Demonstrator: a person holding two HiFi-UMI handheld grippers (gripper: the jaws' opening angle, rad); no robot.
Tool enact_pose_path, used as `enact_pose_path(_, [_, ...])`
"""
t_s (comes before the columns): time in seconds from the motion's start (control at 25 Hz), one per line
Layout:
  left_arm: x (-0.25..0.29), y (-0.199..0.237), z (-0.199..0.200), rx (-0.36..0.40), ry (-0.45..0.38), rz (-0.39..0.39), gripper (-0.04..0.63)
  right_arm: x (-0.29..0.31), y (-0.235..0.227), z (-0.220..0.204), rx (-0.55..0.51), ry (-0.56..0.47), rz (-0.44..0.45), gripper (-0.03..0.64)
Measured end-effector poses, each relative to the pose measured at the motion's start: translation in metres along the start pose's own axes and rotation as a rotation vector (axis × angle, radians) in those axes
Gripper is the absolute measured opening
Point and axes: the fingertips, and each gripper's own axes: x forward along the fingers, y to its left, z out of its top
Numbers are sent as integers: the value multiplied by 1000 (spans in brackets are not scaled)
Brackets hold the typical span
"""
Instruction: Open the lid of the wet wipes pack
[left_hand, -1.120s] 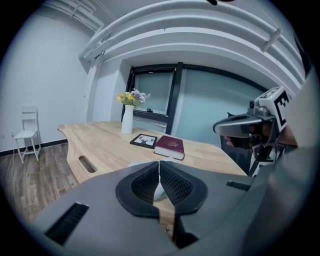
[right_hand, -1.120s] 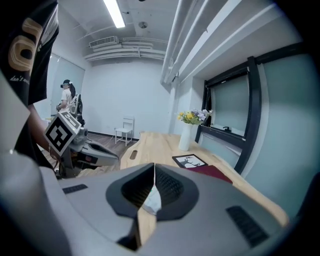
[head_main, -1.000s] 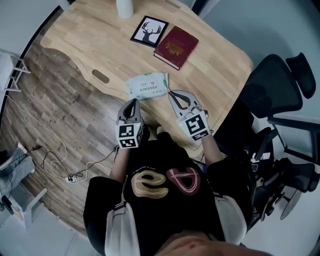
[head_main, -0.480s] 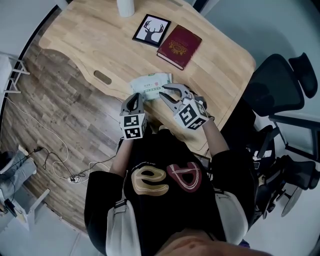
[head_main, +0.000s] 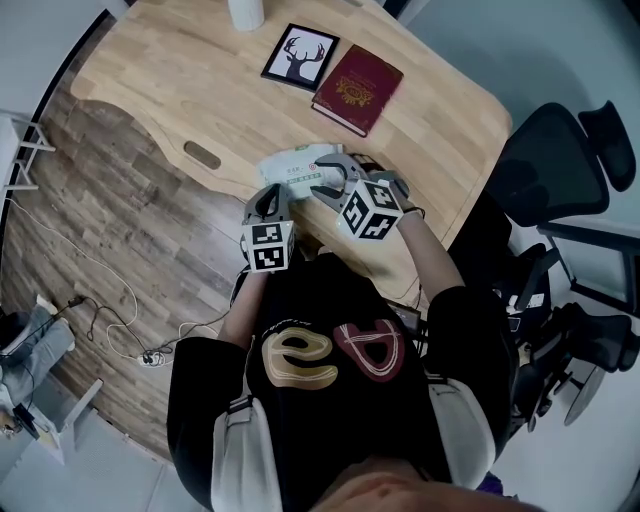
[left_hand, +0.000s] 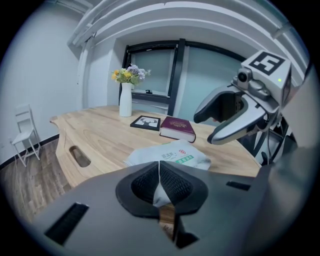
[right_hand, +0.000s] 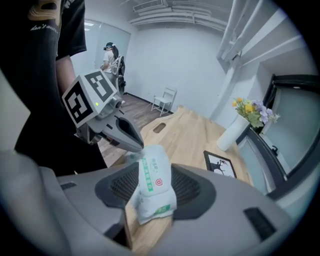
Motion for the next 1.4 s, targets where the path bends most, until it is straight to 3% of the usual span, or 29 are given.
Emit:
enact_pose_path(0.48, [15, -7, -23, 35, 104, -34, 18, 37, 10, -16, -102, 134, 127, 249])
enact_pose_path(0.64, [18, -5, -23, 44, 111, -27, 18, 48, 11, -18, -119, 153, 151, 279])
enact_pose_path(1.4, [15, -6, -20, 12, 108, -65, 18, 76, 19, -30, -288, 263, 203, 279])
